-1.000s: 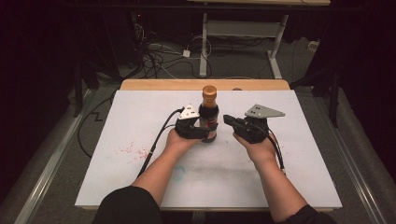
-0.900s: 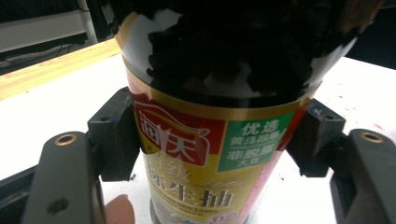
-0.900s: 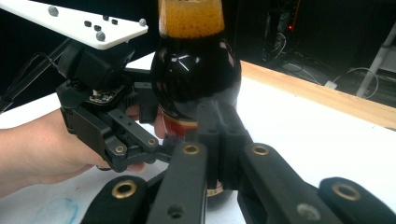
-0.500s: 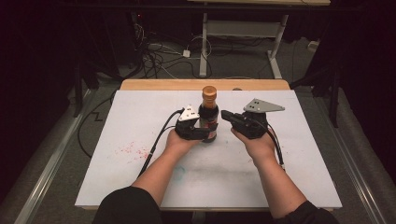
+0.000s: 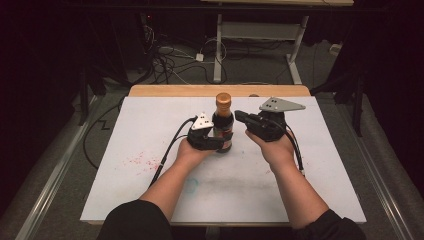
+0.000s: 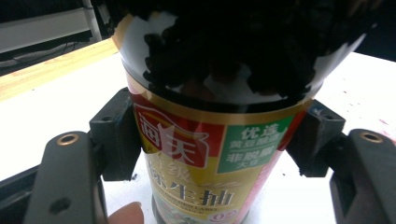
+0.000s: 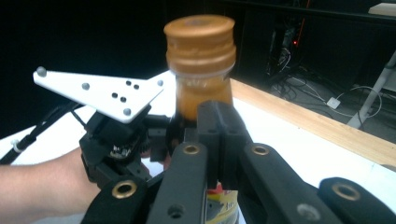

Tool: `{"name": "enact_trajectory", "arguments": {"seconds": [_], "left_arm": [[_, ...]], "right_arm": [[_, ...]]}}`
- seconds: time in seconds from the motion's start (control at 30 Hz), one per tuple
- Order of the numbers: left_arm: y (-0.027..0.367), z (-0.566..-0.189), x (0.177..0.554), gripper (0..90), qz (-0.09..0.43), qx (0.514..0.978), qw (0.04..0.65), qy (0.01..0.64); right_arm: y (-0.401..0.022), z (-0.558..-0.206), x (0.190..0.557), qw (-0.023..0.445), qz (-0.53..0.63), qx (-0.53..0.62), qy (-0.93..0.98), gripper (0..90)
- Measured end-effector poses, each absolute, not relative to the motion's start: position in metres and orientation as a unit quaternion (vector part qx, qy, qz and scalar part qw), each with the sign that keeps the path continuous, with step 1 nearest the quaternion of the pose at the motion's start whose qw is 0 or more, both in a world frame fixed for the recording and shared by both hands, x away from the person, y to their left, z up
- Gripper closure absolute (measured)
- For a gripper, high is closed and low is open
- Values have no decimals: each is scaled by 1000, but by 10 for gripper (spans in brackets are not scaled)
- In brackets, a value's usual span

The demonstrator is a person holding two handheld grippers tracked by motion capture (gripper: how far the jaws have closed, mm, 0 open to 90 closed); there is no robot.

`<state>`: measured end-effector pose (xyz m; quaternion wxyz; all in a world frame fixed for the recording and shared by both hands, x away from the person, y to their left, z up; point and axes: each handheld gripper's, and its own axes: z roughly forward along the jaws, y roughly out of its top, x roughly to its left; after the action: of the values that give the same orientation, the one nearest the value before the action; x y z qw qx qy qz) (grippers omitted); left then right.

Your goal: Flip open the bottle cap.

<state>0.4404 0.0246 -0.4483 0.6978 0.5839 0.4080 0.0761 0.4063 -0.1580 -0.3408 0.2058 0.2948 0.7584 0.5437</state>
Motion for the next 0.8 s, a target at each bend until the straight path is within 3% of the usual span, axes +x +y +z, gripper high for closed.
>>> {"name": "enact_trajectory", "arguments": {"seconds": [0.43, 0.47, 0.5, 0.53, 0.63, 0.67, 0.7, 0.73, 0.8], "left_arm": [[24, -449, 441, 283, 80, 582, 700, 407], [29, -450, 441, 283, 87, 612, 684, 388], [29, -450, 441, 283, 88, 613, 683, 387], [24, -449, 441, 283, 80, 582, 699, 407], [23, -449, 441, 283, 80, 580, 701, 408], [28, -451, 441, 284, 87, 610, 685, 389], [29, -451, 441, 283, 88, 611, 684, 389], [24, -450, 441, 283, 81, 580, 700, 407], [29, -451, 441, 284, 88, 611, 684, 389]], "right_arm": [[-149, -330, 410, 212, 541, 287, 762, 900], [-148, -329, 410, 212, 541, 286, 762, 900], [-146, -326, 410, 211, 538, 284, 765, 900], [-146, -326, 410, 211, 538, 284, 765, 900], [-142, -323, 411, 211, 534, 282, 769, 900], [-141, -323, 411, 212, 533, 280, 770, 900], [-140, -322, 411, 212, 532, 281, 770, 900], [-140, -321, 411, 211, 533, 281, 770, 900], [-139, -319, 412, 211, 533, 283, 769, 900]]}}
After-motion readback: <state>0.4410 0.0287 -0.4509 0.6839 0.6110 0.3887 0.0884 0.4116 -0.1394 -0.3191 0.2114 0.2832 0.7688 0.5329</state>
